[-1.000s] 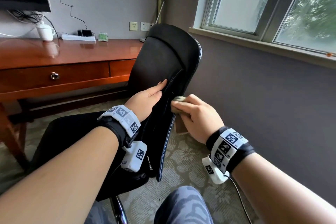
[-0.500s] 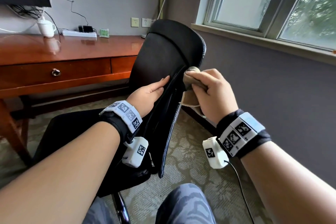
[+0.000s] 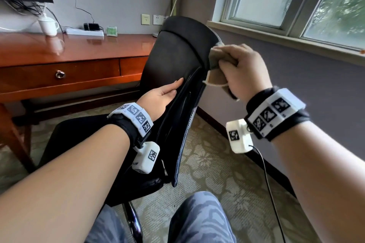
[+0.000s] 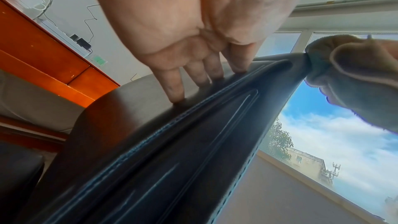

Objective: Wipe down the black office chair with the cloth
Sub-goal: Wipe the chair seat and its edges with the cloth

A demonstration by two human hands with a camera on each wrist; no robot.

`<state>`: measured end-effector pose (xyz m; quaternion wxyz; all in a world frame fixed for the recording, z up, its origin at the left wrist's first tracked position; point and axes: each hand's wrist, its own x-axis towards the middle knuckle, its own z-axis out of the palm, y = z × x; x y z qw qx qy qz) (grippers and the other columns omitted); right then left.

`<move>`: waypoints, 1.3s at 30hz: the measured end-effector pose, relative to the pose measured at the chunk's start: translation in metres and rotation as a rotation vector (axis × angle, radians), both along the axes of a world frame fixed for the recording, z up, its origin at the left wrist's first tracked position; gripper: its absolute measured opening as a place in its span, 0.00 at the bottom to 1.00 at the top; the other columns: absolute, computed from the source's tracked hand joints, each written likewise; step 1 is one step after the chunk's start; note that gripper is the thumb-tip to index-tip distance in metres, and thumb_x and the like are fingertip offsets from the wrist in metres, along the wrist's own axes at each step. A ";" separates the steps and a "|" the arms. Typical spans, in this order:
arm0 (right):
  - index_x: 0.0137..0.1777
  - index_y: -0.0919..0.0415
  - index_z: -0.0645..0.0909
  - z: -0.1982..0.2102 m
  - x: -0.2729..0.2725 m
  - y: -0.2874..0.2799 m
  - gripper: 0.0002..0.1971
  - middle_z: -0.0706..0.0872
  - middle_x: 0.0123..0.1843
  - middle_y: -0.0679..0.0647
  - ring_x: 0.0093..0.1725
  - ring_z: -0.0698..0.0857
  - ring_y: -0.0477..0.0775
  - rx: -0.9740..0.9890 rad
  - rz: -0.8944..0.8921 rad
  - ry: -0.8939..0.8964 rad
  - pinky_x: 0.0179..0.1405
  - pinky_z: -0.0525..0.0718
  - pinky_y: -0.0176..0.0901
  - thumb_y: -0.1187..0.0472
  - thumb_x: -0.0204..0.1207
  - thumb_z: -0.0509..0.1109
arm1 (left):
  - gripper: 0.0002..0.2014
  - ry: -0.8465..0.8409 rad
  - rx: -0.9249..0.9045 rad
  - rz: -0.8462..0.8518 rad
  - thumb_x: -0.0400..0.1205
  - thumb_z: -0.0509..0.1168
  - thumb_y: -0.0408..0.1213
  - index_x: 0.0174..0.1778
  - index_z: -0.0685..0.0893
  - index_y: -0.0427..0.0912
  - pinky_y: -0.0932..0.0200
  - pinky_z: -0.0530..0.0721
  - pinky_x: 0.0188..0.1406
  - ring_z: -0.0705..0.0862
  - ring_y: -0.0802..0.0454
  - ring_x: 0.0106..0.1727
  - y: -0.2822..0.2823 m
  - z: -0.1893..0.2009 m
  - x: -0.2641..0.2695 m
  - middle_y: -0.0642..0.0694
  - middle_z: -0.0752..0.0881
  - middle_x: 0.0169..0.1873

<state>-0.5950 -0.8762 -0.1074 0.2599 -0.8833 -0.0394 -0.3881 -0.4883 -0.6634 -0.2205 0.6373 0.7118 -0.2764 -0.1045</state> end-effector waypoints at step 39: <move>0.68 0.51 0.89 -0.164 0.007 0.018 0.19 0.86 0.64 0.52 0.58 0.88 0.55 -0.076 -0.041 -0.066 0.56 0.84 0.42 0.65 0.80 0.73 | 0.23 -0.275 0.278 0.146 0.95 0.56 0.41 0.88 0.70 0.56 0.76 0.60 0.82 0.66 0.72 0.84 -0.001 -0.027 -0.001 0.63 0.70 0.85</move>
